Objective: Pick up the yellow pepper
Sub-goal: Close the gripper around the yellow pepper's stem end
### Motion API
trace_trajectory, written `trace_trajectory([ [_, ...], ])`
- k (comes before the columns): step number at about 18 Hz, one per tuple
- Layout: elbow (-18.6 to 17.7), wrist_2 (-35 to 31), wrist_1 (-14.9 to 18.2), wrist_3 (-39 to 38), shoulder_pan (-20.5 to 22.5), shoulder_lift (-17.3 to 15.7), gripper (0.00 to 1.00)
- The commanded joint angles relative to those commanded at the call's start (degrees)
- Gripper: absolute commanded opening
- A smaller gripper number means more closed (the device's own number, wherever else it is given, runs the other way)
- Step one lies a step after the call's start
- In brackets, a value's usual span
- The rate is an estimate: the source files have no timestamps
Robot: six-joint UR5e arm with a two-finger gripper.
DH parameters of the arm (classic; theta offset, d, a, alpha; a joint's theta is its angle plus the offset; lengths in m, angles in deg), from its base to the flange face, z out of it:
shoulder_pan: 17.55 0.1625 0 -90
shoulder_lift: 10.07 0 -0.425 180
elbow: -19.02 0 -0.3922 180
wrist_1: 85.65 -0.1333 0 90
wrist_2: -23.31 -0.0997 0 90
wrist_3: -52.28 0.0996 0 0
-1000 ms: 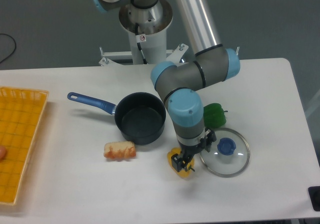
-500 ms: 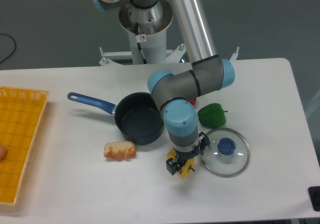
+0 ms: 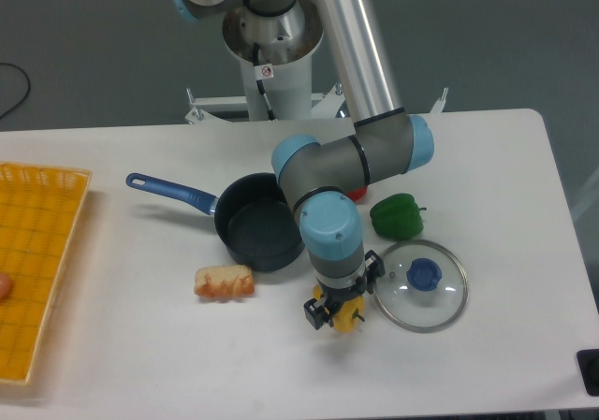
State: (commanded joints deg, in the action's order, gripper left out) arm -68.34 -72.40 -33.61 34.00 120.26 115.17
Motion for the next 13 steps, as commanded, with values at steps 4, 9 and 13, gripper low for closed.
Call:
trace_trajectory([
  [4,-0.4,0.5,0.0,-0.2,-0.1,0.2,0.71],
  [9,-0.4,0.5,0.1,0.4,-0.1,0.1,0.63],
  [13,-0.2,0.5,0.3,7.2,-0.7,-1.4,0.60],
])
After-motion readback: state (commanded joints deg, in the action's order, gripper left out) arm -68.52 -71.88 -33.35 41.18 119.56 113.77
